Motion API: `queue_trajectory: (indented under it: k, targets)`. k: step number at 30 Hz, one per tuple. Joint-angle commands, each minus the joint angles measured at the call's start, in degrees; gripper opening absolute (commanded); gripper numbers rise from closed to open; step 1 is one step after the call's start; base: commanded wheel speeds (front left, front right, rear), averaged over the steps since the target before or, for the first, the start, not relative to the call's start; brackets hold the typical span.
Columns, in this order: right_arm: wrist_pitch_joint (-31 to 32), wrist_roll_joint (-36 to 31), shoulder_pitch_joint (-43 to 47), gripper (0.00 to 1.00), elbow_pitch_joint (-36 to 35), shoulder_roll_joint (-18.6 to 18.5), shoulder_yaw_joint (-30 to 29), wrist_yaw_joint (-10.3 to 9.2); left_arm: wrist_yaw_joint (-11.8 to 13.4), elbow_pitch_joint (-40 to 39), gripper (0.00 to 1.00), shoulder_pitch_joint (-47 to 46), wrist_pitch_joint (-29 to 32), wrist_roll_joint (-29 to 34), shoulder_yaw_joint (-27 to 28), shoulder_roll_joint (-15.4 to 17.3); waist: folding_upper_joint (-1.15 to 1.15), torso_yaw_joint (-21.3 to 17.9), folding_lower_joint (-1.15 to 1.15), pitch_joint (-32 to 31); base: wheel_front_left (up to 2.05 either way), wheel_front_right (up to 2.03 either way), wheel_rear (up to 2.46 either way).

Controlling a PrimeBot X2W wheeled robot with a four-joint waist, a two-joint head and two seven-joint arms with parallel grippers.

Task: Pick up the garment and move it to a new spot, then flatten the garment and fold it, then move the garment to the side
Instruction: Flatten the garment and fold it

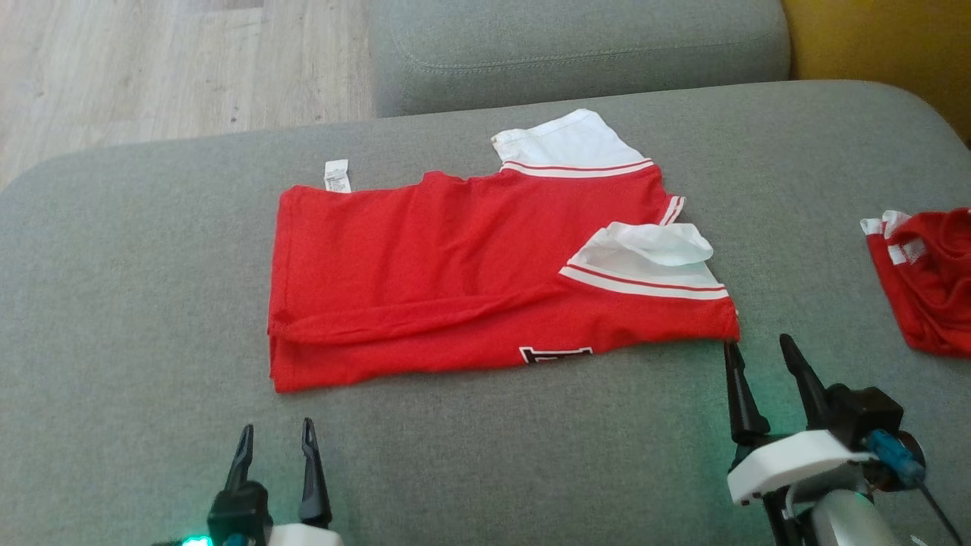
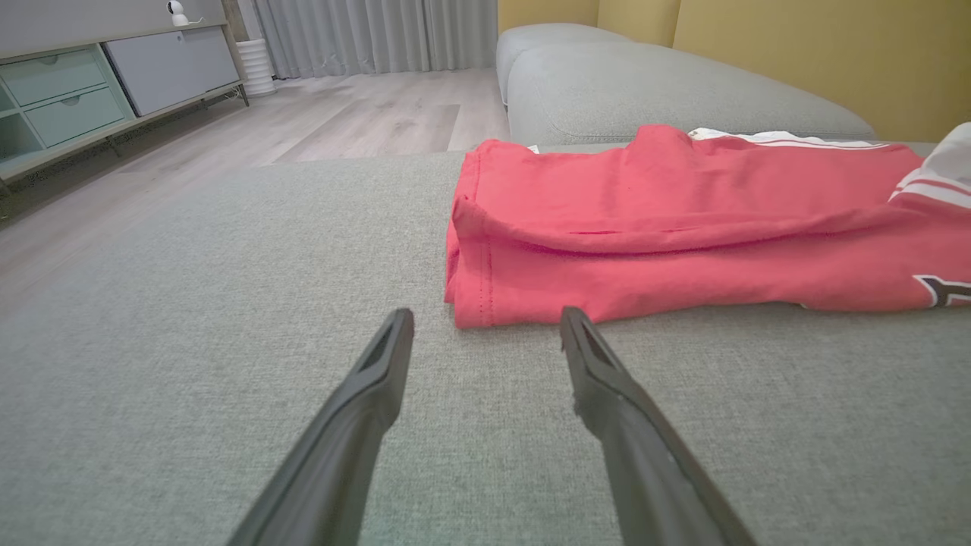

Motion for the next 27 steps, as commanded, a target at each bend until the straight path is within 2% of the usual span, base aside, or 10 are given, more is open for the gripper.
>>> queue_trajectory:
  k: [1, 8, 14, 22, 27]
  targets:
    - [-0.6, -0.6, -1.4, 1.00, -1.5, 0.0, 1.5, -0.04, 0.1, -1.4, 1.00, -1.5, -0.4, 0.2, 1.8, 0.5, 0.00, -0.2, 0.01, -0.3, 0.00, 0.00, 0.00]
    - [-0.6, 0.9, -1.2, 1.00, -1.3, 0.0, 3.1, -0.04, 0.2, -1.4, 1.00, -0.9, -0.4, -0.8, 2.0, 0.5, 0.00, -0.5, 0.01, -0.6, 0.00, 0.00, 0.00]
    - [-0.6, 1.8, -2.2, 1.00, -1.9, 0.0, 4.1, -0.04, -2.0, -1.1, 1.00, -4.2, -0.4, -3.1, 2.1, 0.5, 0.00, -0.7, 0.01, 2.1, 0.00, 0.00, 0.00]
    - [-0.6, 2.7, -5.8, 1.00, -2.8, 0.0, 5.1, -0.04, -3.2, 5.1, 1.00, -13.1, -0.4, -6.0, 5.3, 0.5, 0.00, -2.5, 0.01, 8.1, 0.00, 0.00, 0.00]
    - [-0.6, 2.8, -7.8, 1.00, -2.8, 0.0, 4.4, -0.04, -4.2, 12.1, 1.00, -17.1, -0.4, -6.9, 7.0, 0.5, 0.00, -3.9, 0.01, 11.1, 0.00, 0.00, 0.00]
